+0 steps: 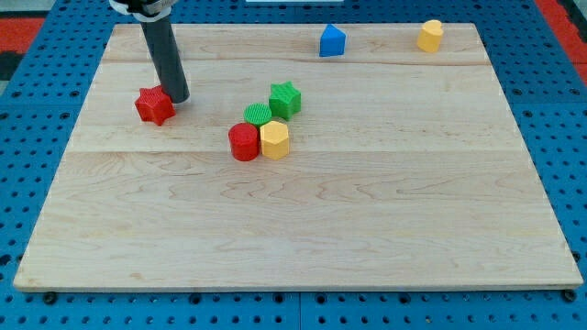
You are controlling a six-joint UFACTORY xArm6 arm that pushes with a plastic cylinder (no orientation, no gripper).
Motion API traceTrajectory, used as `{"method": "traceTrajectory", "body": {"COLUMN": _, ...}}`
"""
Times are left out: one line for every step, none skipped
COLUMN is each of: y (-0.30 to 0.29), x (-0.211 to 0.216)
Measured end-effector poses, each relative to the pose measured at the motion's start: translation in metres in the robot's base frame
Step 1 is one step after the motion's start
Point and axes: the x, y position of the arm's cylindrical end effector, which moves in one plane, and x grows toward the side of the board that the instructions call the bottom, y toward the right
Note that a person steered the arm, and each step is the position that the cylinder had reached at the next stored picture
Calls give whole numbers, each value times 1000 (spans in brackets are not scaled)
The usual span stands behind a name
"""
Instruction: Place the red star at the left center of the board
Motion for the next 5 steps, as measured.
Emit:
{"method": "traceTrajectory", "body": {"y": -3, "x": 13}}
{"method": "traceTrajectory", "body": {"y": -16, "x": 23}}
{"method": "traceTrajectory", "body": {"y": -24, "x": 23}}
{"method": "traceTrajectory", "body": {"y": -25, "x": 20}}
{"method": "traceTrajectory", "body": {"y": -29, "x": 20}}
